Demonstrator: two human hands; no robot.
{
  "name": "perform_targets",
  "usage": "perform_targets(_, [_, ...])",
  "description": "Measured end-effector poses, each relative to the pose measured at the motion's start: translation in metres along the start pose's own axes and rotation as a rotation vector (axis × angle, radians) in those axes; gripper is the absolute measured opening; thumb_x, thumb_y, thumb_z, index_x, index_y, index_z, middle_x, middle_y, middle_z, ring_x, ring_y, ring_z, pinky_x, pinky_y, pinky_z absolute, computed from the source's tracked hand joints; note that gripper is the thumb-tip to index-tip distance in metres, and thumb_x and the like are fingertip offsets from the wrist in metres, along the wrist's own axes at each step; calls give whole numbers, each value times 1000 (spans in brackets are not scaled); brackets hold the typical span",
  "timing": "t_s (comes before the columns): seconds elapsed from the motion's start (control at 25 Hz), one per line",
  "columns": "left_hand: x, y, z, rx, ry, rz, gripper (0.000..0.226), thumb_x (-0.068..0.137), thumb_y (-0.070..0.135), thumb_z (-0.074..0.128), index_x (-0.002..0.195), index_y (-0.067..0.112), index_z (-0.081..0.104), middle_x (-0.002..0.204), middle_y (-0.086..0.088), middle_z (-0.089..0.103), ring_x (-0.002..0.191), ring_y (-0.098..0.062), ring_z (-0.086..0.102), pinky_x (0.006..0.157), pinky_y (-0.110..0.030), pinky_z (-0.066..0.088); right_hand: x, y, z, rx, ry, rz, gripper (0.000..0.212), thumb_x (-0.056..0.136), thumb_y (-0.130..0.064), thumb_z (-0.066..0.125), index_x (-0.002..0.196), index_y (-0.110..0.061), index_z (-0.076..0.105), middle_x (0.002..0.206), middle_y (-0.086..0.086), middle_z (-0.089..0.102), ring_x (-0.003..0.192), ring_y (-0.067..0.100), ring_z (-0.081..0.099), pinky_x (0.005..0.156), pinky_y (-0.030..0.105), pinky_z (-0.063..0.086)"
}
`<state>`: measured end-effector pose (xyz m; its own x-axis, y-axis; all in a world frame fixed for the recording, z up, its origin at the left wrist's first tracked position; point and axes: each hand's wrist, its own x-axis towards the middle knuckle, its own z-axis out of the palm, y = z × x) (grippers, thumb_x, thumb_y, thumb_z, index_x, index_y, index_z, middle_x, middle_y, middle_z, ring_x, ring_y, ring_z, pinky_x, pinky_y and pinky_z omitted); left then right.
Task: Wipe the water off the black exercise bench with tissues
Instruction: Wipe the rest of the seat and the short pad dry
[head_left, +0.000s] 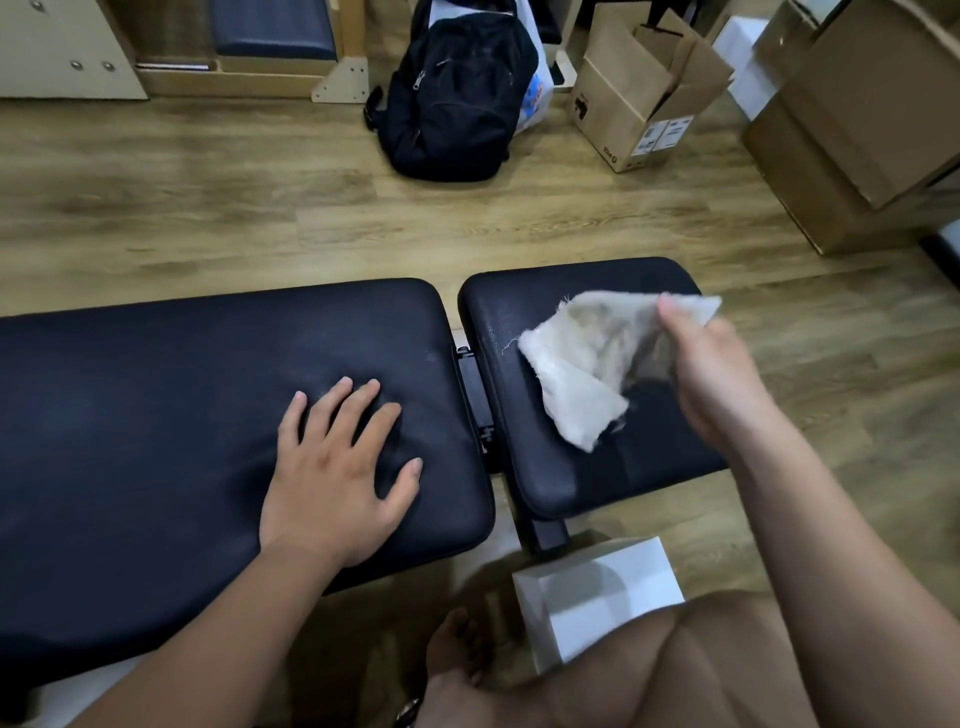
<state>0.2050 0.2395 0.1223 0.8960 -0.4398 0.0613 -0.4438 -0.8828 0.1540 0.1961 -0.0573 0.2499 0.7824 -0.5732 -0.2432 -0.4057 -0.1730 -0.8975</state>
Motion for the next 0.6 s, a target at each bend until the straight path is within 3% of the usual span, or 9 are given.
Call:
perform_targets(0.16, [0, 0, 0, 0, 1, -2, 62, 89, 58, 39, 133, 20, 60, 149, -6, 49, 144, -28, 36, 120, -56, 21, 23, -25, -15, -176, 191, -378, 19, 93, -26, 47, 84, -18, 62, 76, -11, 58, 74, 2, 54, 73, 25, 43])
perform_targets(0.28, [1, 0, 1, -1, 8, -2, 62, 89, 58, 39, 133, 19, 60, 149, -6, 49, 144, -28, 37, 119, -57, 21, 9, -14, -6, -506, 192, -634, 26, 88, -21, 48, 96, -5, 66, 86, 8, 67, 83, 21, 63, 68, 26, 40])
perform_targets(0.36, [1, 0, 2, -4, 14, -1, 62, 89, 58, 39, 132, 19, 61, 149, -6, 50, 144, -29, 38, 119, -57, 22, -18, 22, 9, -896, -68, -777, 34, 83, -19, 48, 110, -2, 62, 106, 19, 66, 94, 34, 64, 69, 31, 47])
perform_targets(0.4, [0, 0, 2, -6, 20, -1, 62, 88, 58, 40, 132, 19, 61, 149, -6, 50, 143, -29, 38, 118, -57, 23, -31, 47, 16, -1085, -290, -761, 48, 83, -24, 46, 128, -7, 54, 130, 18, 57, 117, 34, 56, 87, 36, 52])
perform_targets(0.44, [0, 0, 2, -6, 21, -3, 62, 88, 58, 40, 131, 19, 61, 148, -6, 50, 143, -29, 38, 118, -57, 23, -43, 68, 20, -1210, -487, -701, 61, 86, -34, 41, 144, -16, 39, 153, 11, 35, 139, 28, 35, 106, 40, 41])
perform_targets(0.48, [-1, 0, 2, -8, 18, -4, 62, 88, 58, 40, 131, 19, 61, 148, -6, 51, 143, -29, 38, 118, -57, 23, -52, 81, 21, -1263, -605, -614, 70, 88, -48, 36, 152, -23, 23, 162, 3, 10, 149, 20, 8, 117, 42, 25])
perform_targets(0.52, [-1, 0, 2, -10, 16, -4, 62, 88, 58, 40, 131, 19, 61, 148, -6, 50, 143, -29, 38, 119, -57, 22, -54, 88, 19, -1249, -657, -533, 78, 88, -63, 33, 154, -26, 14, 162, -3, -5, 148, 12, -9, 120, 41, 13])
perform_targets(0.6, [0, 0, 3, -7, 15, -3, 61, 89, 58, 39, 131, 19, 60, 149, -6, 50, 144, -29, 37, 119, -57, 22, -51, 77, 20, -1094, -627, -418, 86, 81, -79, 24, 152, -29, 22, 162, -9, -1, 147, 4, -9, 121, 41, 11])
